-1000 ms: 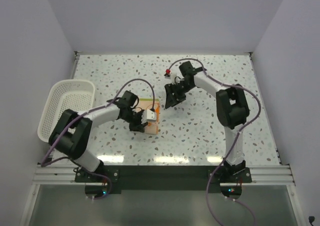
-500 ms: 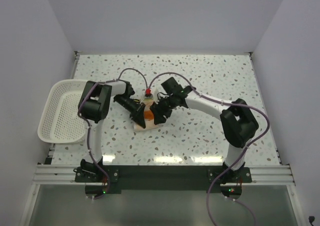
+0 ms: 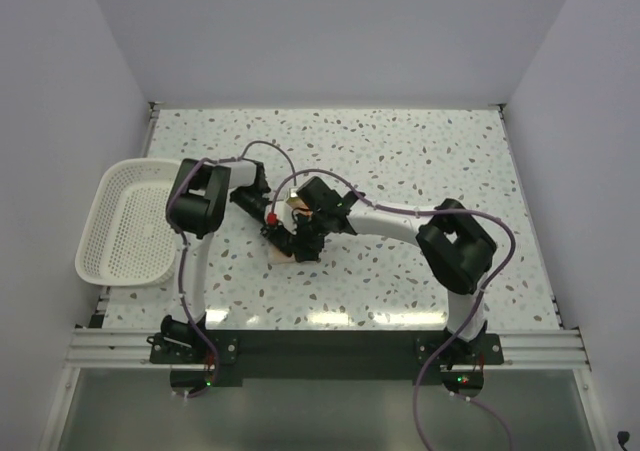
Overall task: Roll the towels
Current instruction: Roll the towel
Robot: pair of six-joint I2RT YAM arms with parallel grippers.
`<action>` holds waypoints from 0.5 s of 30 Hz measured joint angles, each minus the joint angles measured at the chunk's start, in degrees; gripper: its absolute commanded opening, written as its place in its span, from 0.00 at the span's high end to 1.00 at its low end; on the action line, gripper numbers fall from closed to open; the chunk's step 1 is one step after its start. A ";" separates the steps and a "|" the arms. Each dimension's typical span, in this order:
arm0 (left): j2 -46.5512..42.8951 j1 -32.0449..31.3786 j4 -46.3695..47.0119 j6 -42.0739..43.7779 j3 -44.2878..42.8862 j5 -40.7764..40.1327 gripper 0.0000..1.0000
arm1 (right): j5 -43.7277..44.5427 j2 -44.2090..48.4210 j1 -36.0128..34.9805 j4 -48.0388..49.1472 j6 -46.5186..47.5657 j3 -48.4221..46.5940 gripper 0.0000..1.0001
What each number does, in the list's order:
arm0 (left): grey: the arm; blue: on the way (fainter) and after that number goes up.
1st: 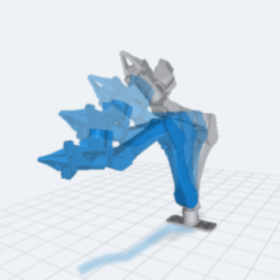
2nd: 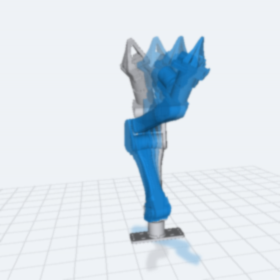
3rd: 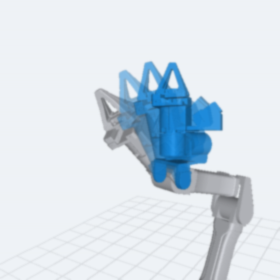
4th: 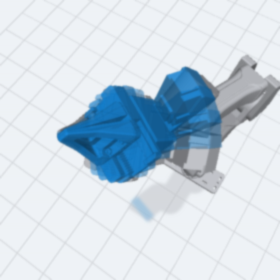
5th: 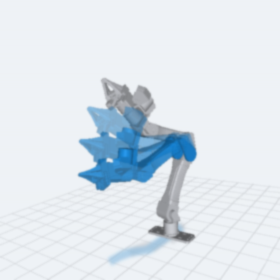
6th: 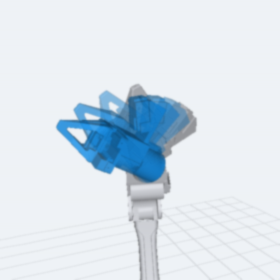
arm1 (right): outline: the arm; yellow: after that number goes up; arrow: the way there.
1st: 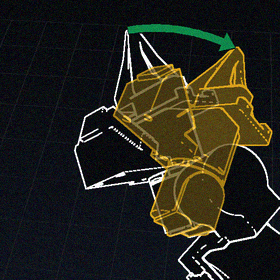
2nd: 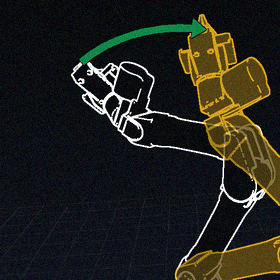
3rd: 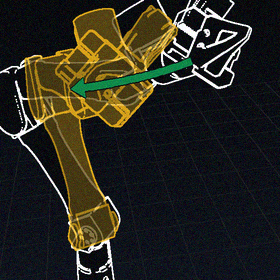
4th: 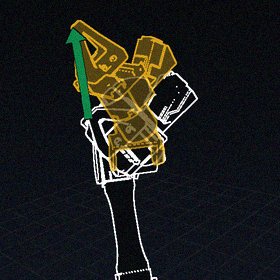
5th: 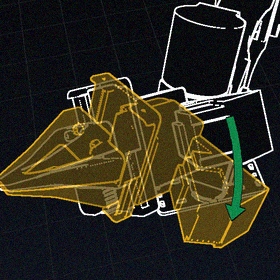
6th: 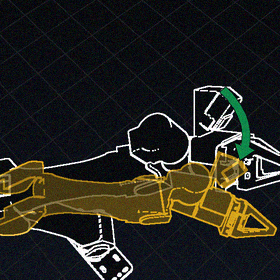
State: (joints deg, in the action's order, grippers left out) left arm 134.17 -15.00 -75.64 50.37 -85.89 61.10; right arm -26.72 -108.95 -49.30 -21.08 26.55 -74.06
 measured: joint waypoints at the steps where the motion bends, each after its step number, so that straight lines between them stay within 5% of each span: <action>1: 0.11 0.00 -0.20 0.04 -0.15 0.00 0.73 | 0.35 -0.61 -0.15 0.44 0.76 0.17 0.53; 4: 0.31 0.02 -0.66 0.17 -0.42 -0.09 0.66 | 0.92 -1.68 -0.07 1.75 2.62 0.22 0.87; 7: 0.22 0.33 -0.74 -0.09 -0.48 0.50 0.52 | 0.63 -1.68 0.15 1.51 3.67 0.22 0.98; 8: 0.15 0.59 -0.79 -0.42 -0.46 0.90 0.42 | 0.59 -1.68 0.13 1.25 3.93 0.22 1.00; 15: -3.89 4.96 2.08 -2.69 0.50 1.92 0.28 | -1.51 -2.60 1.03 -3.78 2.91 -2.12 1.00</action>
State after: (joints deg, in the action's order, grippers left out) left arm 130.28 -10.04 -73.56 47.68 -85.38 63.02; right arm -28.23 -111.55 -48.27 -24.86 29.45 -76.18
